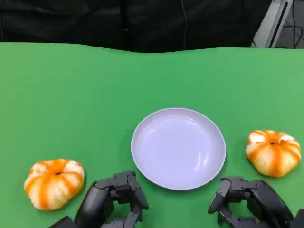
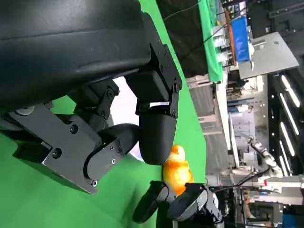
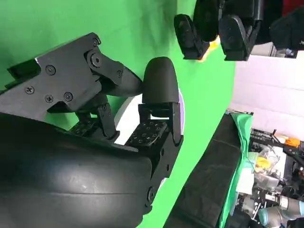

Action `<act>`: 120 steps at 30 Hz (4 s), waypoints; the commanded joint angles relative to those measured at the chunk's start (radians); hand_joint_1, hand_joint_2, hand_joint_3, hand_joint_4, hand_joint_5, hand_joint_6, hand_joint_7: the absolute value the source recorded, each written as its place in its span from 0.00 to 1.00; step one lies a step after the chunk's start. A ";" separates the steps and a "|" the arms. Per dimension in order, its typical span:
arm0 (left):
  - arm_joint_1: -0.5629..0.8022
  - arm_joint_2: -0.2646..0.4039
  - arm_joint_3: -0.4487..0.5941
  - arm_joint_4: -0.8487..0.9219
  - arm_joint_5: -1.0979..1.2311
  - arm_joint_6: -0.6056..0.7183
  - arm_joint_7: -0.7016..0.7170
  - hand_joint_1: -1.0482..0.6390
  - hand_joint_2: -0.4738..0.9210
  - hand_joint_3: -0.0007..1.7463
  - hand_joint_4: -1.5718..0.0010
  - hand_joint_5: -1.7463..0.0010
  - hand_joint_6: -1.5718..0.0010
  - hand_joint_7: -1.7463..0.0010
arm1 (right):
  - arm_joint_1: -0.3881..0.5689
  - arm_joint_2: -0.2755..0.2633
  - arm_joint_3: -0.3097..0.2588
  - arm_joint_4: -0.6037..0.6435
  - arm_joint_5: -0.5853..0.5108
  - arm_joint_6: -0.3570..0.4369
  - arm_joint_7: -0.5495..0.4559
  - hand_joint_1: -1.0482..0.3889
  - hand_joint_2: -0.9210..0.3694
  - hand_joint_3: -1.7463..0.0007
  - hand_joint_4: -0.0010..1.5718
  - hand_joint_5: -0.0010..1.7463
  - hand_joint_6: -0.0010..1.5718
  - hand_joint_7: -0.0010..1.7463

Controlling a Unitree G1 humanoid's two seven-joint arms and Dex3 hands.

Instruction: Grasp the bread from the table and place it into the plate.

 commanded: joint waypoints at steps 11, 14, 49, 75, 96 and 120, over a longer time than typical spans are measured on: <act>0.008 0.012 0.023 -0.052 -0.075 0.005 -0.019 0.44 1.00 0.10 0.38 0.94 0.43 0.99 | 0.004 -0.014 -0.010 -0.008 0.009 0.002 -0.005 0.65 0.23 0.46 0.52 0.84 0.54 0.68; 0.011 0.030 0.019 -0.089 -0.086 0.007 -0.039 0.35 1.00 0.08 0.51 0.99 0.59 1.00 | 0.005 -0.012 -0.010 -0.007 0.014 0.004 -0.002 0.65 0.23 0.46 0.53 0.83 0.54 0.68; 0.128 0.321 0.247 -0.536 0.246 0.309 0.204 0.06 1.00 0.10 0.80 0.98 0.87 0.99 | 0.016 -0.008 -0.002 -0.034 0.015 0.014 0.003 0.65 0.23 0.45 0.52 0.85 0.54 0.68; 0.043 0.465 0.054 -0.349 0.674 0.527 0.425 0.00 1.00 0.18 0.75 1.00 0.77 0.99 | 0.023 -0.011 -0.001 -0.055 0.000 0.017 -0.010 0.65 0.24 0.44 0.52 0.85 0.54 0.69; -0.094 0.572 -0.114 -0.287 0.706 0.794 0.197 0.00 1.00 0.20 0.63 0.98 0.67 0.98 | 0.029 -0.005 0.001 -0.067 0.001 0.019 -0.015 0.65 0.24 0.45 0.51 0.86 0.53 0.69; -0.080 0.578 -0.122 -0.319 0.656 0.810 0.219 0.55 0.92 0.00 0.77 0.18 0.66 0.41 | 0.023 0.000 0.002 -0.058 0.006 0.016 -0.013 0.65 0.24 0.44 0.52 0.85 0.53 0.69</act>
